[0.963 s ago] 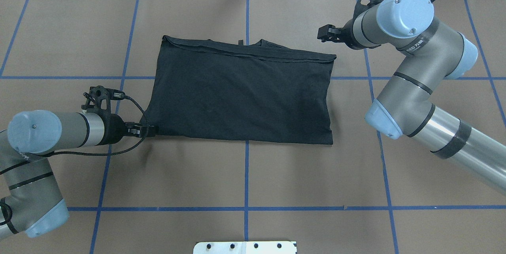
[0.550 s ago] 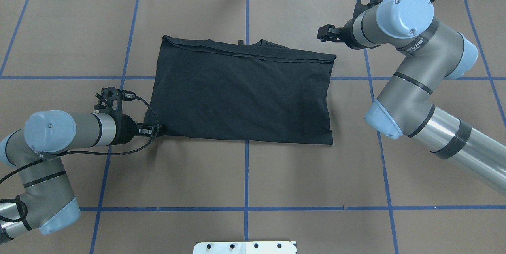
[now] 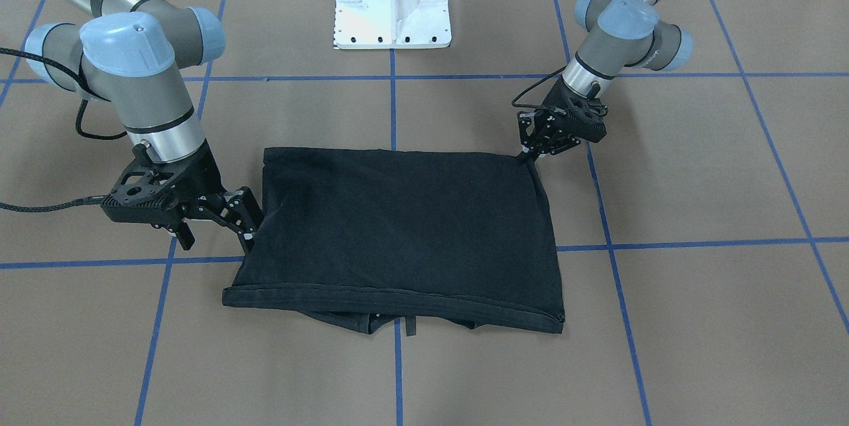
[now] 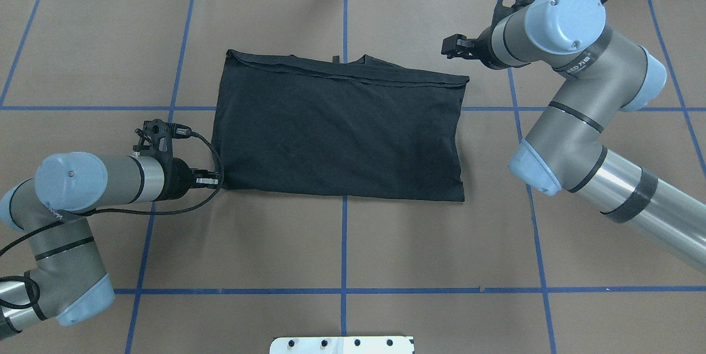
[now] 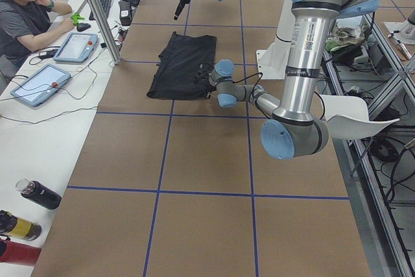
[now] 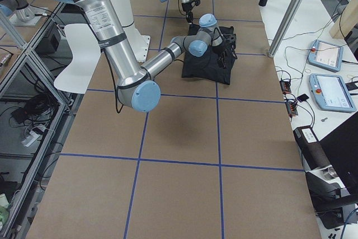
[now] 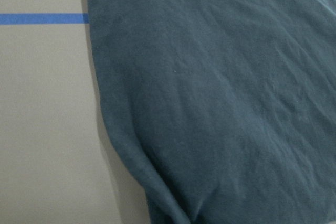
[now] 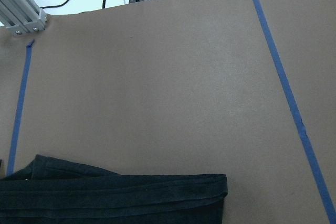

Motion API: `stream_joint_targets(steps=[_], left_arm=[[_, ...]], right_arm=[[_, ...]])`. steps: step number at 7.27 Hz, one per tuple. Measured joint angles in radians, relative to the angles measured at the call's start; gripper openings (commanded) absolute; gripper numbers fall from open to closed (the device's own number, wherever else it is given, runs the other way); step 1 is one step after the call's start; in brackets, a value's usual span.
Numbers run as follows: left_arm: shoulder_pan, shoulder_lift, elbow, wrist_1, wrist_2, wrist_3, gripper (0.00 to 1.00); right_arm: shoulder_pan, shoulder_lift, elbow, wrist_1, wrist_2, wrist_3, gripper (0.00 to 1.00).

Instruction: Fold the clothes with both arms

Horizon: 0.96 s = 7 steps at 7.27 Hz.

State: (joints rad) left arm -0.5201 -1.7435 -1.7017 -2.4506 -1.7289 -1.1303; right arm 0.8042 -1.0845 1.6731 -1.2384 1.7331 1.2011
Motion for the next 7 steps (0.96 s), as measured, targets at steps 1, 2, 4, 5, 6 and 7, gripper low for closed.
stream_joint_targets(steps=[1, 2, 4, 5, 6, 7], left_arm=[[-0.006, 0.0, -0.002, 0.002, 0.001, 0.012, 0.0], [-0.026, 0.0, -0.001, 0.006, 0.001, 0.048, 0.0], [-0.13, -0.013, 0.024, 0.02, -0.003, 0.192, 0.0], [-0.2, -0.066, 0.09, 0.035, -0.006, 0.259, 0.0], [-0.26, -0.16, 0.2, 0.046, -0.007, 0.304, 0.0], [-0.31, -0.269, 0.331, 0.05, -0.006, 0.341, 0.0]], right_arm=[[-0.005, 0.0, 0.0, 0.0, -0.001, 0.0, 1.0], [-0.013, 0.0, 0.001, 0.0, -0.003, 0.0, 1.0], [-0.039, 0.001, 0.008, 0.001, -0.005, 0.005, 1.0], [-0.051, 0.001, 0.019, 0.001, -0.007, 0.011, 1.0], [-0.061, 0.001, 0.025, 0.001, -0.011, 0.014, 1.0], [-0.067, 0.002, 0.028, 0.002, -0.015, 0.016, 1.0]])
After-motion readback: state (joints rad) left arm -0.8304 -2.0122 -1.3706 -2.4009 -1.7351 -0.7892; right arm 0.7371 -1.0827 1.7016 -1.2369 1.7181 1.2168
